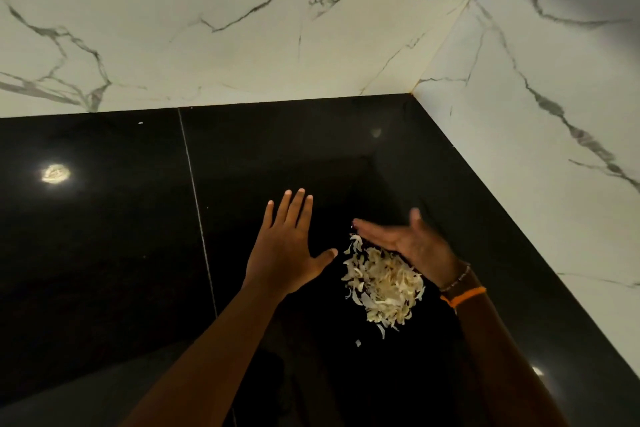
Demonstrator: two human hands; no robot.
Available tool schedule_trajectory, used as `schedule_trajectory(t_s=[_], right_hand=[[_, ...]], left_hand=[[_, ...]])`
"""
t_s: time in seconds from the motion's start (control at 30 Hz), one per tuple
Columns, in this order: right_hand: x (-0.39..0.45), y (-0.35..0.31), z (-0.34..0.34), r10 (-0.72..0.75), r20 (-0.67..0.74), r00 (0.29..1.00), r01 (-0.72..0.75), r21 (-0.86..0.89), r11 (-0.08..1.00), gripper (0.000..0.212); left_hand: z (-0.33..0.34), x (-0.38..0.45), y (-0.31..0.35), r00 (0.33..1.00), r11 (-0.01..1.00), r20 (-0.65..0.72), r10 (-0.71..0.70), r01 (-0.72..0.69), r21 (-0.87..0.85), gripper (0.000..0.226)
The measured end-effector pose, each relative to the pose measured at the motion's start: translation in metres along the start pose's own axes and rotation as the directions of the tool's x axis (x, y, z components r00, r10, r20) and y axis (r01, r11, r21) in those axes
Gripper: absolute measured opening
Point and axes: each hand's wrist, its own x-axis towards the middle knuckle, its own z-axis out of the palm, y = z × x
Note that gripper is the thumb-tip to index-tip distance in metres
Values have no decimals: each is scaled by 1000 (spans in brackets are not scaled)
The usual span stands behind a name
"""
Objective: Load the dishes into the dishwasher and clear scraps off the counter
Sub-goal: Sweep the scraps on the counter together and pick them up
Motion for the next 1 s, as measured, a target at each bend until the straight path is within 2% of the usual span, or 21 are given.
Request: schedule_trajectory(t_s=[0.03,0.07,0.1,0.13,0.2,0.33,0.4,0.47,0.53,0.6,0.67,0.77,0.8,0.87,0.97,1.0], right_hand=[[-7,-4,-3,-60,-175,983,12,-268,963,97],[-11,-8,-3,-80,-291,953,-27,-346,938,96],[-14,-5,-8,-72,-379,922,-73,-354,933,91],[-17,-1,-8,-29,-421,906,-83,-244,966,81],[-19,18,-9,-16,-502,865,-99,-201,975,61],[-18,32,30,23,-388,922,-209,-447,870,69],[-25,38,46,39,-310,950,-145,-327,934,61],[-42,41,50,-61,-339,939,-47,-303,952,66],[-62,42,45,-124,-444,887,-110,-466,878,88],[-81,49,41,-39,-562,827,-342,-555,758,115],[-97,61,53,34,-609,792,-487,-598,637,137],[-96,85,95,-20,-620,784,-569,-731,376,138],[-90,91,109,-57,-639,767,-588,-736,336,136],[-72,95,132,-149,-704,694,-633,-696,338,131],[-39,93,138,-261,-797,545,-676,-602,426,128],[-31,90,136,-273,-811,517,-682,-583,442,126]], left_hand=[[0,0,0,1000,1000,2,7,-7,10,94],[0,1,-1,1000,1000,3,18,-18,18,93],[0,1,-1,999,999,7,34,-35,26,92],[0,0,-1,998,998,7,55,-55,34,92],[0,-1,-1,995,994,14,96,-97,41,94],[-1,-2,-1,985,985,41,170,-171,7,93],[-2,-3,-2,977,978,50,208,-208,-3,84],[-3,-4,-3,973,974,52,226,-226,-12,78],[-4,-5,-3,971,972,45,236,-236,-16,80],[-5,-5,-3,967,968,49,249,-248,-27,87],[-6,-5,-3,967,969,56,248,-246,-38,84],[-8,-6,-3,967,969,67,244,-240,-63,68],[-8,-7,-3,967,968,68,246,-241,-76,67],[-10,-7,-3,967,967,70,244,-237,-95,67],[-9,-7,-3,970,967,68,235,-226,-117,68],[-8,-8,-3,970,965,54,236,-228,-130,68]])
